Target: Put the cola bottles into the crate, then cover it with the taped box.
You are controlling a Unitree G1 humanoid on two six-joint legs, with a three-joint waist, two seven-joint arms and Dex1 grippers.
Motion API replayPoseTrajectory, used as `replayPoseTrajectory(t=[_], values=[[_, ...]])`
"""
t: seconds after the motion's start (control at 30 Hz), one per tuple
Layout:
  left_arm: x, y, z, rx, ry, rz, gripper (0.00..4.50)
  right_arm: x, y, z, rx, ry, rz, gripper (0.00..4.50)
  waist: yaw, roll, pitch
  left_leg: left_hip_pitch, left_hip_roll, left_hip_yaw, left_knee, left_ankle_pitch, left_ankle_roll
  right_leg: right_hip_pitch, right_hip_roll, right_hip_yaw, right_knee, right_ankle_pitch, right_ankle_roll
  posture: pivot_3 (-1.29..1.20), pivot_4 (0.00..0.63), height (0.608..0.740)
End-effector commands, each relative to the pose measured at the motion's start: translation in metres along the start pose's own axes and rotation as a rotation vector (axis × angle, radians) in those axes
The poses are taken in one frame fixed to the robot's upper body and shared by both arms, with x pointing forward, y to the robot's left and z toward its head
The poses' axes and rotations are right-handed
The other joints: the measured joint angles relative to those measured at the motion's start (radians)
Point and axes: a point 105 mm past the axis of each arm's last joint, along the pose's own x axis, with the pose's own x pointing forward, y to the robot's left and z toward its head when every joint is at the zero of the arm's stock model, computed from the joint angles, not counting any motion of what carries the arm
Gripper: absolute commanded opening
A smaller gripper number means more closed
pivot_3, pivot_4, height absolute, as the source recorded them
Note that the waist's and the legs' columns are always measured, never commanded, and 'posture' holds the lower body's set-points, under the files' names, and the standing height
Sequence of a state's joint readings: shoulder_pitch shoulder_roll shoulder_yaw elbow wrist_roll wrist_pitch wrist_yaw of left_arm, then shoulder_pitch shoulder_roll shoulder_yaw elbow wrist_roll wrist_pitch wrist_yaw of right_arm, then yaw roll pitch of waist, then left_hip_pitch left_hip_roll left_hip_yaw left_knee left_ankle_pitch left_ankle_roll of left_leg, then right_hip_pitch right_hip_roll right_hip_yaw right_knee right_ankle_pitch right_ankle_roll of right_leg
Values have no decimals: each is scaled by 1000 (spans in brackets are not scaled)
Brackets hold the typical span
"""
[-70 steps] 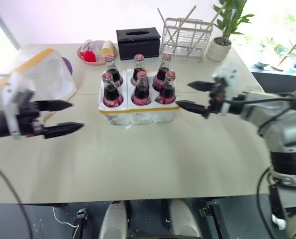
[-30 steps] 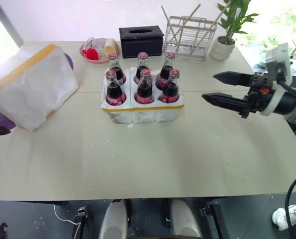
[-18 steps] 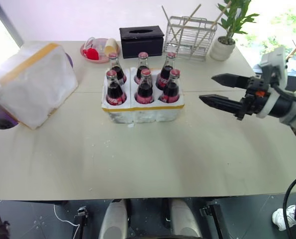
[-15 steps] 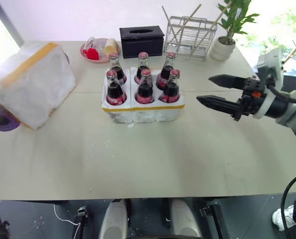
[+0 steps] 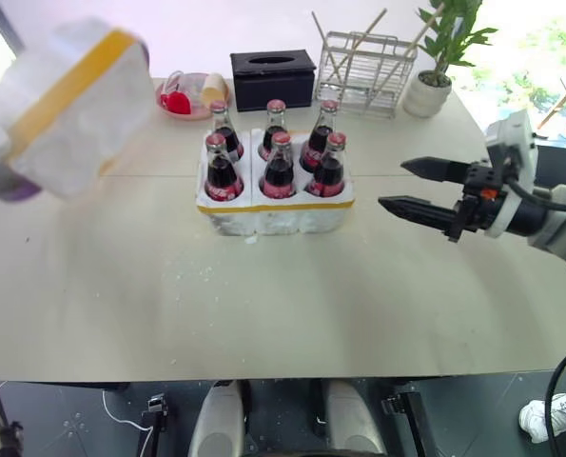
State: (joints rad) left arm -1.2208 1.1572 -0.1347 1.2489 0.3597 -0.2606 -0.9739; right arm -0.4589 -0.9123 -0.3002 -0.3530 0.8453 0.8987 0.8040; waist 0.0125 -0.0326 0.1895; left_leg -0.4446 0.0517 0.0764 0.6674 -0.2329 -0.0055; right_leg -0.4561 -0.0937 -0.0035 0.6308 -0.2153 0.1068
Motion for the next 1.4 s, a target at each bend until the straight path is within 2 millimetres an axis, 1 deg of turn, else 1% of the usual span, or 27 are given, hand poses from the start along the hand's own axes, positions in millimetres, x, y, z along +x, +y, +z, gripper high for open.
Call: replayPoseTrajectory(t=[0.03,0.1,0.17,0.27,0.33,0.4,0.5,0.6,0.73,0.8,0.9,0.97,1.03,1.1,1.17,1.2,1.3,1.4], values=[[-14,29,67,224,-274,245,364,-8,-2,13,-62,-37,-54,4500,0,0,0,0,0,0,0,0,0,0,0,0,0,0,0,0,150,740],[-15,23,104,335,-403,286,364,-8,-2,11,-55,-43,-68,4500,1,0,0,0,0,0,0,0,0,0,0,0,0,0,0,0,150,740],[-16,9,135,429,-500,294,364,-8,-3,8,-54,-42,-82,4500,0,0,0,1,0,0,0,0,0,1,0,0,0,0,0,0,150,740],[-18,-13,167,483,-580,292,364,-7,-2,2,-47,-35,-93,4500,-1,0,0,1,0,0,0,0,0,2,0,0,0,1,1,0,150,740],[-21,-32,186,493,-607,269,364,-8,0,0,-35,-38,-95,4500,-5,0,0,2,0,0,0,0,0,2,0,0,1,1,1,0,150,740],[-22,-46,190,611,-556,277,364,-10,0,-1,-28,-42,-104,4500,-8,0,0,2,0,0,0,0,0,2,1,1,1,1,1,0,150,740],[-18,-59,193,756,-481,332,364,-12,-1,-1,-18,-50,-119,4500,-11,1,0,2,0,0,0,0,0,2,1,1,1,1,1,0,150,740],[-16,-63,195,792,-461,371,364,-13,-3,-1,-9,-58,-132,4500,-5,1,0,3,0,-1,0,0,0,4,2,1,1,1,1,0,150,740],[-8,-69,181,992,-354,395,364,-13,-5,0,2,-76,-142,4500,-3,1,0,4,0,-1,0,0,0,5,2,1,0,1,1,0,150,740],[-6,-77,181,1029,-367,395,364,-13,-6,2,8,-88,-147,4500,-2,1,0,4,0,-1,0,0,0,5,2,1,0,1,1,0,150,740],[-2,-91,179,1009,-392,376,364,-11,-7,3,12,-95,-153,4500,-2,1,0,4,0,-1,0,0,0,6,2,1,0,1,1,0,150,740],[-1,-99,178,983,-414,357,1393,-10,-7,3,12,-98,-154,4500,-3,1,0,4,0,-1,0,0,0,6,2,1,0,1,1,0,150,740],[-3,-103,178,985,-432,354,2285,-10,-8,4,13,-102,-154,4500,-2,1,0,4,0,-1,0,0,0,6,2,1,0,1,1,0,150,740],[-3,-108,176,984,-447,344,3389,-9,-9,4,17,-107,-156,4500,-2,1,0,4,0,-2,0,0,0,6,2,1,0,1,1,0,150,740],[-3,-111,173,971,-452,335,4361,-9,-10,4,19,-108,-157,4500,-2,1,0,4,0,-2,0,0,0,6,2,1,0,1,1,0,150,740],[-2,-114,169,965,-443,317,4478,-9,-10,3,20,-107,-157,4500,-2,1,0,4,0,-2,0,0,0,6,2,1,0,1,1,0,150,740],[-5,-120,157,931,-434,292,4478,-8,-9,1,24,-107,-157,4500,-2,1,-1,4,0,-2,0,0,0,6,2,1,0,1,1,0,150,740],[-16,-128,132,654,-435,231,4478,-9,-8,-1,32,-111,-160,4500,-10,1,-1,5,0,-1,0,0,0,6,2,1,0,1,1,0,150,740]])
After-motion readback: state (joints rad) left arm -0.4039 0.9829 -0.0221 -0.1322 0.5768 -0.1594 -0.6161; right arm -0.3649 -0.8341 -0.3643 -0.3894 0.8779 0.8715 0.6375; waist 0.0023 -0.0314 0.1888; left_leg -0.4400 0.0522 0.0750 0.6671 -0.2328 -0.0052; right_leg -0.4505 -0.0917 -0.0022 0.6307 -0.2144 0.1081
